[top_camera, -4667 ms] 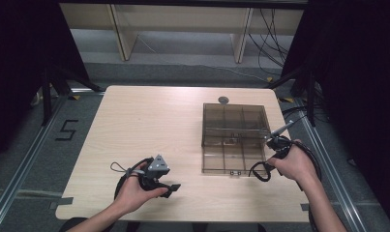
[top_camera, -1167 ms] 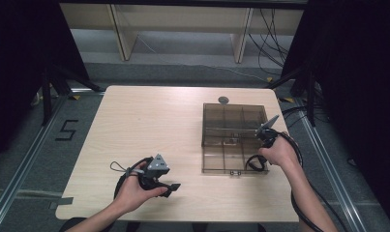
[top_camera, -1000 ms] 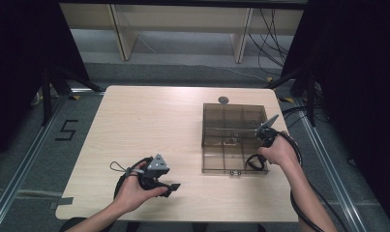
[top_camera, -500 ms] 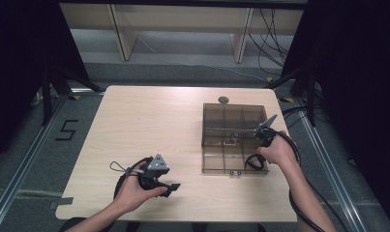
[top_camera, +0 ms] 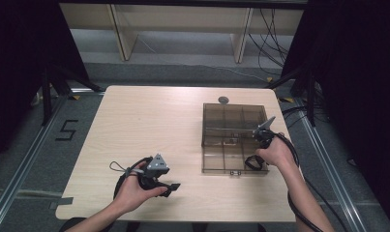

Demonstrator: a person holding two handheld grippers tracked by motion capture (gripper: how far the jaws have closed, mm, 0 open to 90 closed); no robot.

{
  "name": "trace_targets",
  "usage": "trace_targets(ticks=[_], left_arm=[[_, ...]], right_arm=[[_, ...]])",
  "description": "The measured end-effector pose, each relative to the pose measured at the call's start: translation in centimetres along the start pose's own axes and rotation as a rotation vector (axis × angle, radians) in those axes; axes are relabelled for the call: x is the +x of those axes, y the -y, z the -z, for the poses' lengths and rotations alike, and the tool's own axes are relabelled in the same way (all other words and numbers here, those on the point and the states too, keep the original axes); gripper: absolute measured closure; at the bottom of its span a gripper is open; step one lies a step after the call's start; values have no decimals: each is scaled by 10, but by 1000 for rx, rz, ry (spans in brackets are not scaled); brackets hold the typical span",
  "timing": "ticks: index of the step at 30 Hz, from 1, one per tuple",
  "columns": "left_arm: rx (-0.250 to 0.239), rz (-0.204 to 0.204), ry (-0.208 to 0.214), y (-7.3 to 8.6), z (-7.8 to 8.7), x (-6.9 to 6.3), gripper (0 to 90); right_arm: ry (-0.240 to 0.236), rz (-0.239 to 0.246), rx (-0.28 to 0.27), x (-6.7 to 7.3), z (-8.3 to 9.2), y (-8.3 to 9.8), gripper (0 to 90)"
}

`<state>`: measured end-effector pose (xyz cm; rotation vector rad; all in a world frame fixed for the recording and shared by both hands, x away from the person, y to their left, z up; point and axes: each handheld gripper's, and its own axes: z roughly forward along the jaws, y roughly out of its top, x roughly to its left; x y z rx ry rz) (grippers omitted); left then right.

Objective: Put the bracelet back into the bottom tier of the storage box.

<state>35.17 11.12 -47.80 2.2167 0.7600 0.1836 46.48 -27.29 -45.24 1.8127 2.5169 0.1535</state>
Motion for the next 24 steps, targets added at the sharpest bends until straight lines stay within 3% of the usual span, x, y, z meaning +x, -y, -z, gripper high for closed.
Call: trace_targets(ticks=[5,7,14,15,16,17,18,21,24], left_arm=[[2,-21,0,-1,0,1,298],[2,-19,0,0,0,1,298],[4,-13,-3,0,0,0,298],[4,-13,-3,0,0,0,298],[4,-13,-2,0,0,0,298],[3,-14,-1,0,0,0,298],[3,-13,-1,0,0,0,298],[3,-18,1,0,0,1,298],[3,-16,1,0,0,1,298]], right_arm=[[-7,4,-10,1,10,3,793],[8,2,-44,2,14,5,800],[-1,15,-28,10,20,10,900],[-7,28,-12,10,19,10,900],[-5,121,-44,5,16,9,900],[-10,34,-25,11,15,11,900],[-22,14,-3,13,15,12,900],[-37,44,18,13,11,12,900],[-32,35,6,13,8,12,900]])
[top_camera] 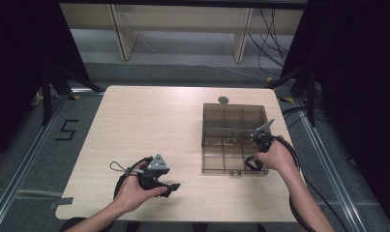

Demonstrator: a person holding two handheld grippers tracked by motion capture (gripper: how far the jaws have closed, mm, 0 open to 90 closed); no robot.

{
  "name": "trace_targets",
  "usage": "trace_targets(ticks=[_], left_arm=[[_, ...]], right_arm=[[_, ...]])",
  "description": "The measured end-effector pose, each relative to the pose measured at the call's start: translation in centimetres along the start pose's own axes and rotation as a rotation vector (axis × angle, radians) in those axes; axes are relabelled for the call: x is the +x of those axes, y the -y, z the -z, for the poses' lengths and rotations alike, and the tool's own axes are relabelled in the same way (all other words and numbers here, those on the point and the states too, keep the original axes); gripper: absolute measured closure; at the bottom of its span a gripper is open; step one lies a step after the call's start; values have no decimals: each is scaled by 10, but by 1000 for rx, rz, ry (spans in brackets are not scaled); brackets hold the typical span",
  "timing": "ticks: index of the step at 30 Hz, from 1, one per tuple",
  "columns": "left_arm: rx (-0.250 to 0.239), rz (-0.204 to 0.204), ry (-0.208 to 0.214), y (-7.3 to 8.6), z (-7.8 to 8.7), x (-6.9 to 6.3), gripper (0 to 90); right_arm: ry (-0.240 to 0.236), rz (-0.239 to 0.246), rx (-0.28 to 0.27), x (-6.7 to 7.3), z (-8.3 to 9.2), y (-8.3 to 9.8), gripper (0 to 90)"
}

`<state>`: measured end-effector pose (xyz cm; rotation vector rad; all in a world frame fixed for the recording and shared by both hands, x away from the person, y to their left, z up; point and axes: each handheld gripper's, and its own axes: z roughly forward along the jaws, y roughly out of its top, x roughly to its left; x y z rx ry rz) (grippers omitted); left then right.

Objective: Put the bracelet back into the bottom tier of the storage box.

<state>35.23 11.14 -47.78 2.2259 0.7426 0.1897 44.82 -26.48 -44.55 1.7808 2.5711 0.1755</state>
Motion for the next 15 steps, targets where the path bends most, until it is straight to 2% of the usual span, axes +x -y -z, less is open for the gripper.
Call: trace_targets(ticks=[8,10,11,13,15], left_arm=[[3,1,-8,0,0,0,298],[3,1,-8,0,-1,0,298],[4,2,-8,0,-1,0,298],[4,1,-7,0,-1,0,298],[4,1,-8,0,-1,0,298]], right_arm=[[7,6,3,-2,-6,0,900],[-9,4,22,-3,-7,-1,900],[7,-7,16,-2,-9,-1,900],[-10,0,28,-3,-9,-1,900],[-7,-3,32,-3,-9,-2,900]])
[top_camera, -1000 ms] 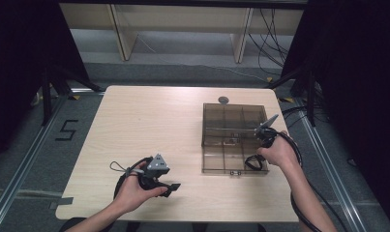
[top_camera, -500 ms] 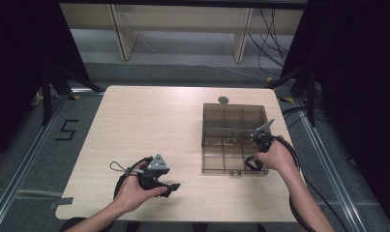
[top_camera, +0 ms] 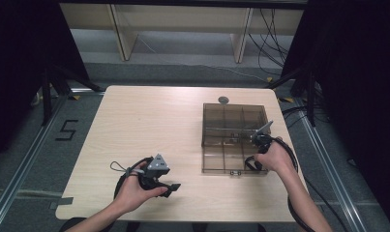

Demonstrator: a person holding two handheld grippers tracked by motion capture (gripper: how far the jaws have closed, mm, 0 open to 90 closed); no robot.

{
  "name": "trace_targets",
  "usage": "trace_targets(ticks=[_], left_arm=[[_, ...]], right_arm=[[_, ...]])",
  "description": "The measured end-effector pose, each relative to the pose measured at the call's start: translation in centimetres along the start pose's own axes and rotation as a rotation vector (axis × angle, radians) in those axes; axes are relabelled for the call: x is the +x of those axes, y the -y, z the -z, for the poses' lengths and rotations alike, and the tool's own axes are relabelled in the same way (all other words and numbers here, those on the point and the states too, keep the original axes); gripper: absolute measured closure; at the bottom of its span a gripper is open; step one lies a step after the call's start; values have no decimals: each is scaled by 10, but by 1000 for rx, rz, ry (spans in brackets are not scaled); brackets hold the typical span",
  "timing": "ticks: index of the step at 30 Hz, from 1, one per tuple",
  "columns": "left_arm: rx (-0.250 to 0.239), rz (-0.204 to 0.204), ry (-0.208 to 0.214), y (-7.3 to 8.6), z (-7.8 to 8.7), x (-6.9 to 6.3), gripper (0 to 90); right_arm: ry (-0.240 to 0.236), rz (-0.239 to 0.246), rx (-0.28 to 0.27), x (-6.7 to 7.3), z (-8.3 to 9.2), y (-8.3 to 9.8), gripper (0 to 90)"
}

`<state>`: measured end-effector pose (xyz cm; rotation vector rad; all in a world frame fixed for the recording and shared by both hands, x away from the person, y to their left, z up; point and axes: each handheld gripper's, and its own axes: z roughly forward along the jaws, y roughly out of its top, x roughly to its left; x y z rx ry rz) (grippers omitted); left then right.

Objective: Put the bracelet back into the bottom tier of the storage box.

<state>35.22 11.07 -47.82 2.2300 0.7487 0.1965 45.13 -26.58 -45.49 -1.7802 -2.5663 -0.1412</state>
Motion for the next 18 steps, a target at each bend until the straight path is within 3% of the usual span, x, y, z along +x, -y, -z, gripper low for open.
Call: trace_targets(ticks=[12,18], left_arm=[[-6,1,8,0,-1,-1,298],[-1,0,2,0,0,0,298]], right_arm=[[1,13,-52,8,11,0,900],[-22,30,-28,11,6,-2,900]])
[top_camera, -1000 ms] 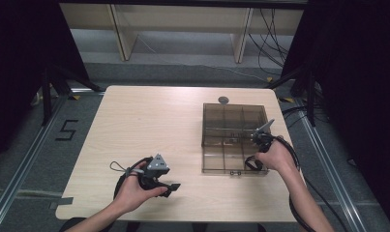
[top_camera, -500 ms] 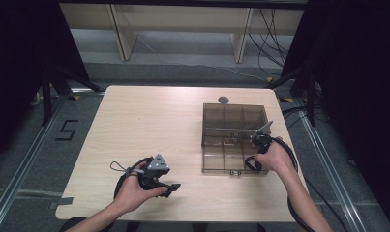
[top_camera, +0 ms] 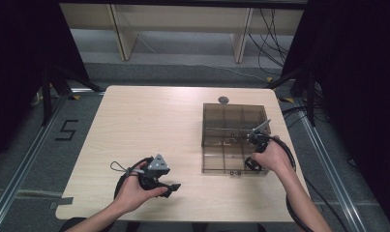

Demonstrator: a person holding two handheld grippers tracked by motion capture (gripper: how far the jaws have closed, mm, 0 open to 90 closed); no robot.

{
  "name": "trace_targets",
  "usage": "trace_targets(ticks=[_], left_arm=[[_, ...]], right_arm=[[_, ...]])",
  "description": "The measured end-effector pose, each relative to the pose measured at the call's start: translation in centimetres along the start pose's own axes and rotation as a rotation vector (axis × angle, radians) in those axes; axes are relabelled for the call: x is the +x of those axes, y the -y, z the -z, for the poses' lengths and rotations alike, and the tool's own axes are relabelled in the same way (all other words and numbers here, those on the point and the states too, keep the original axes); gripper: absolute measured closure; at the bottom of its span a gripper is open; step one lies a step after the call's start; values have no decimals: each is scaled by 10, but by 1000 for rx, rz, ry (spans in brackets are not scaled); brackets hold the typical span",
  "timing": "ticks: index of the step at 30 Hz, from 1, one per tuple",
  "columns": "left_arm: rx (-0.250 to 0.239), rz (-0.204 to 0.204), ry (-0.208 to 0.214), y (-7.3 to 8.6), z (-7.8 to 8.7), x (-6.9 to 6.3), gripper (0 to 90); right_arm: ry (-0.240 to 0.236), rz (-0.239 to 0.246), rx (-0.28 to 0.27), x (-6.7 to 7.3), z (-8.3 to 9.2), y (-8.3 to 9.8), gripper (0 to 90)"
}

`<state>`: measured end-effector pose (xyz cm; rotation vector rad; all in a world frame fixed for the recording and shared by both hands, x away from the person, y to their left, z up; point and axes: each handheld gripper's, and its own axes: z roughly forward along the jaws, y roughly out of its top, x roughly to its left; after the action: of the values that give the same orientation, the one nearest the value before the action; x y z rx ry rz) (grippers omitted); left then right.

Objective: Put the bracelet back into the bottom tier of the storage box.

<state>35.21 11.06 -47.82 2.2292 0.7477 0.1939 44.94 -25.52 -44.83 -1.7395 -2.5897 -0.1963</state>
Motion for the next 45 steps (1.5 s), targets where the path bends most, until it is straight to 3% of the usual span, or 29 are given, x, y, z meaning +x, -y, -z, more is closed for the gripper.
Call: trace_targets(ticks=[7,12,15,18,20,22,23,24,25,27,31,32,33,38,39,41,45], left_arm=[[-2,2,7,0,0,0,298],[-3,0,7,0,0,1,298],[-3,-1,7,0,0,1,298],[-3,-2,1,0,0,1,298],[-3,0,1,0,0,1,298],[-1,13,0,0,0,1,298],[1,11,8,0,0,0,298],[-3,15,5,0,0,0,298],[-3,17,5,0,0,0,298],[-2,0,1,0,1,1,297],[-1,0,1,0,0,2,297],[-1,0,1,0,0,2,297],[-1,-1,1,0,0,2,297],[0,5,0,1,1,2,296],[-5,24,-1,1,0,2,296],[-1,4,-1,1,1,3,296],[-1,10,-8,1,0,4,296]], right_arm=[[5,-11,-4,0,-8,1,900],[1,-1,-7,-1,-1,1,900],[13,-9,-50,-1,4,4,898],[10,-1,-39,-3,9,6,882],[25,-17,-71,-3,10,9,873],[-1,-5,-64,-6,12,11,870],[-25,-9,-63,-7,13,12,867],[22,-13,-72,-5,14,14,863],[-10,0,-76,-9,13,15,860],[28,3,-86,-8,14,19,852],[32,-8,-124,-9,18,27,841],[23,-21,-108,-9,20,29,837],[25,-7,-138,-11,19,31,833],[46,18,-143,-16,24,42,796],[47,16,-158,-16,24,45,791],[43,10,-166,-17,25,50,776],[37,-7,-193,-17,26,60,748]])
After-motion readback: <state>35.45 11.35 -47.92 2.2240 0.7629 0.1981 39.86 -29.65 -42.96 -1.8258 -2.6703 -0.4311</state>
